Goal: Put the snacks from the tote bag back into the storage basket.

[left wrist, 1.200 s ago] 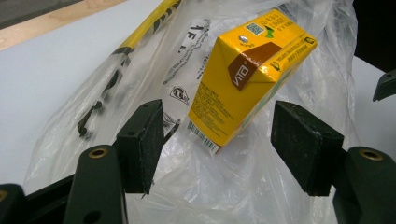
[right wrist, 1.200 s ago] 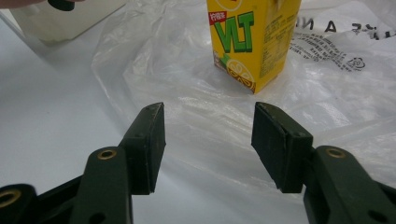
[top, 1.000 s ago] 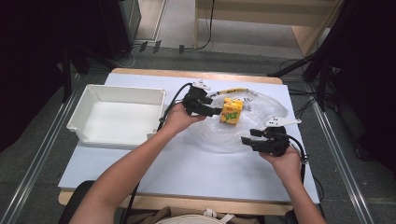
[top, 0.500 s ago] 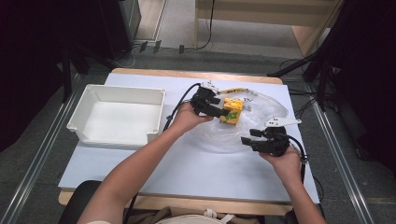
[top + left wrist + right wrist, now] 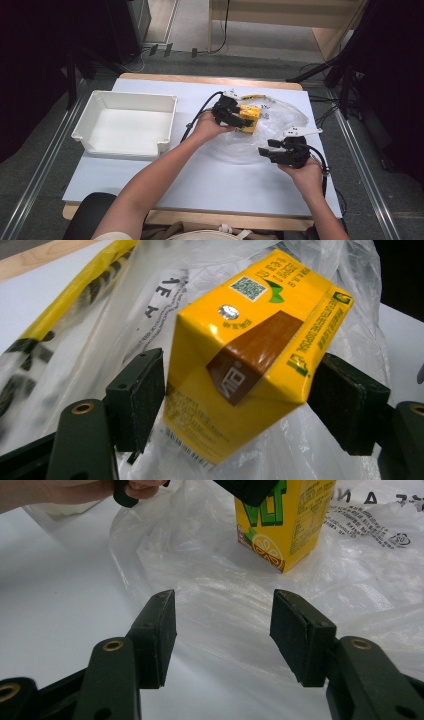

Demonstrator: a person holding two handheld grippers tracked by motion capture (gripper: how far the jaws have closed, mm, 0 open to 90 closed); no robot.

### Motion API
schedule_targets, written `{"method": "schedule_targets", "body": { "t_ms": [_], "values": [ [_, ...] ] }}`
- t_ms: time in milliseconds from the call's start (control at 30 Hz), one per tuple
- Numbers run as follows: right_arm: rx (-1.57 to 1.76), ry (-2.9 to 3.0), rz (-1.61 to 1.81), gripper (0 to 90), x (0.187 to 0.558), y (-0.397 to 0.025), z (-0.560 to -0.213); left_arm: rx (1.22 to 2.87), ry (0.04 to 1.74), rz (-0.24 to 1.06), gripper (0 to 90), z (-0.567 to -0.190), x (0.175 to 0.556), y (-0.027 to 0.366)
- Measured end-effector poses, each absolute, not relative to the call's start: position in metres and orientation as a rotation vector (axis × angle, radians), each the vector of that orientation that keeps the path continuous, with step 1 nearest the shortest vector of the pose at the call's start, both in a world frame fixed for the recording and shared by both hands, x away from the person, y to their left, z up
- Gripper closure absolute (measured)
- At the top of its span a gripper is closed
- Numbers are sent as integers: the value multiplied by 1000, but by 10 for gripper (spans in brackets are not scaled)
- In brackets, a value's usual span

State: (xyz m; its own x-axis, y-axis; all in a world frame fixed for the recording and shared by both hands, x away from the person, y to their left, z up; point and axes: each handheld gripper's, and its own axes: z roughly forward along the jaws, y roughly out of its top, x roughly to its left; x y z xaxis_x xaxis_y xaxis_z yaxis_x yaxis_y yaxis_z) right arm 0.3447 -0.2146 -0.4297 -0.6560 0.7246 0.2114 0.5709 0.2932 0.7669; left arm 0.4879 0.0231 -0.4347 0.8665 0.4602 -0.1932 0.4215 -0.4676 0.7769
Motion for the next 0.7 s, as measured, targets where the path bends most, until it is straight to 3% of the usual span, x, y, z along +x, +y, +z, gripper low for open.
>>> {"method": "schedule_targets", "body": {
  "t_ms": [433,700],
  "values": [
    [1228,2363,1296,450,342,-221,-431,2088,609,33,227,-445,493,5],
    [1242,2358,1295,450,341,-224,-432,2098,610,32,298,-444,493,1]
  ]
}}
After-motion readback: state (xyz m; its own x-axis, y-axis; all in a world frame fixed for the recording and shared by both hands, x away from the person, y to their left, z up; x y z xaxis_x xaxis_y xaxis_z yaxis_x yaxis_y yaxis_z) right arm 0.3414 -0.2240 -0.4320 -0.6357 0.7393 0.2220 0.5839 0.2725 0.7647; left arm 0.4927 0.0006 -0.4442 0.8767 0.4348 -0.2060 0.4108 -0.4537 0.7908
